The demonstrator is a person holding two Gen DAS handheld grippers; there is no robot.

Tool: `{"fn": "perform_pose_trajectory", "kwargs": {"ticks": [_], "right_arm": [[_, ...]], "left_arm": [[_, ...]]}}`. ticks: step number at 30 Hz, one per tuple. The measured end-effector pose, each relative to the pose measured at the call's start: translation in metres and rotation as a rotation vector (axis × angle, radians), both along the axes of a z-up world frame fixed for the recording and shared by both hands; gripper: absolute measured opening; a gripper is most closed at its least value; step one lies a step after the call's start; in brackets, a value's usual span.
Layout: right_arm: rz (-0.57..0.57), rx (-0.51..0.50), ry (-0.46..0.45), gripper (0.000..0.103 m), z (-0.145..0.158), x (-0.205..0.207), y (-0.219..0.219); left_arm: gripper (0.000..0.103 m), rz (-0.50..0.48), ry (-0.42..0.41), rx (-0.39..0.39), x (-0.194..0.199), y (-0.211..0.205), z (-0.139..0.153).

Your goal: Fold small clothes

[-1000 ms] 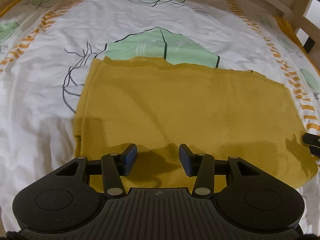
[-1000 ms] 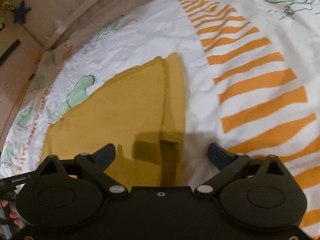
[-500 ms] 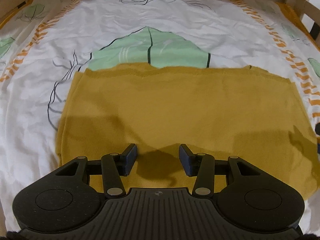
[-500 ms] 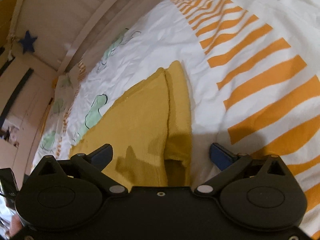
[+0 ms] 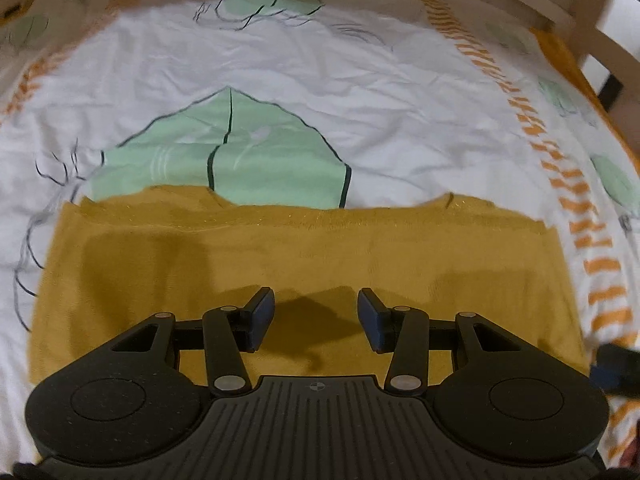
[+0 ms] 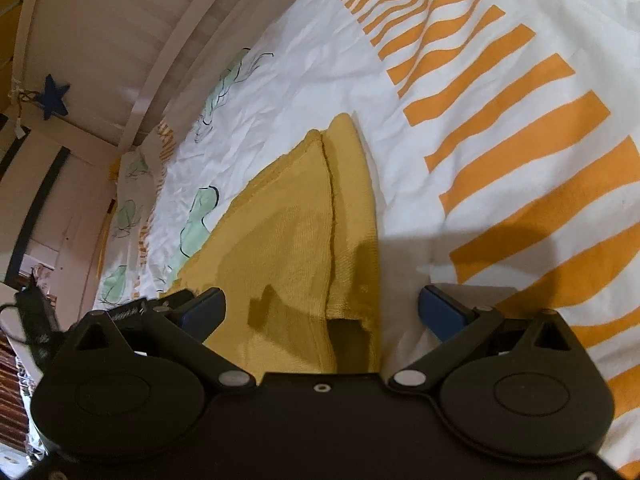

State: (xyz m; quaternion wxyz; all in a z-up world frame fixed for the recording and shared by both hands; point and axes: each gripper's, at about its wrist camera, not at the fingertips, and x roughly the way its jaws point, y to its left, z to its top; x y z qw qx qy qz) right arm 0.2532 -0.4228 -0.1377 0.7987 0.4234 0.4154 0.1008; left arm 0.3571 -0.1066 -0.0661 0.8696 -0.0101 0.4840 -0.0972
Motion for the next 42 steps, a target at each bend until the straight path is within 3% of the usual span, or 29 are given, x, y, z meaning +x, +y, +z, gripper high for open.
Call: {"fn": "perform_pose_trajectory", "kwargs": {"ticks": [8,15,30,32,35,42], "right_arm": [[0.027,-0.037,0.010,0.103,0.003,0.003,0.004],[0.030,-0.007,0.017,0.103,0.001,0.005,-0.001],[0.042,0.018,0.008,0.103,-0.001,0.003,-0.006],[0.052,0.012,-0.001,0.103,-0.001,0.003,-0.005],[0.059,0.009,-0.018,0.103,-0.001,0.003,-0.004],[0.066,0.053,-0.061,0.103,-0.005,0.008,-0.002]], "left_arm": [[0.046,0.051,0.018,-0.019,0.018,-0.003,-0.018],[0.047,0.038,0.025,0.038,0.018,-0.012,-0.016],[0.047,0.008,0.087,0.034,-0.076,0.008,-0.013],[0.048,-0.011,0.060,0.046,-0.086,0.008,-0.015],[0.049,-0.024,0.032,0.058,-0.091,0.007,-0.018],[0.050,-0.009,0.058,0.004,-0.082,0.013,-0.017]]}}
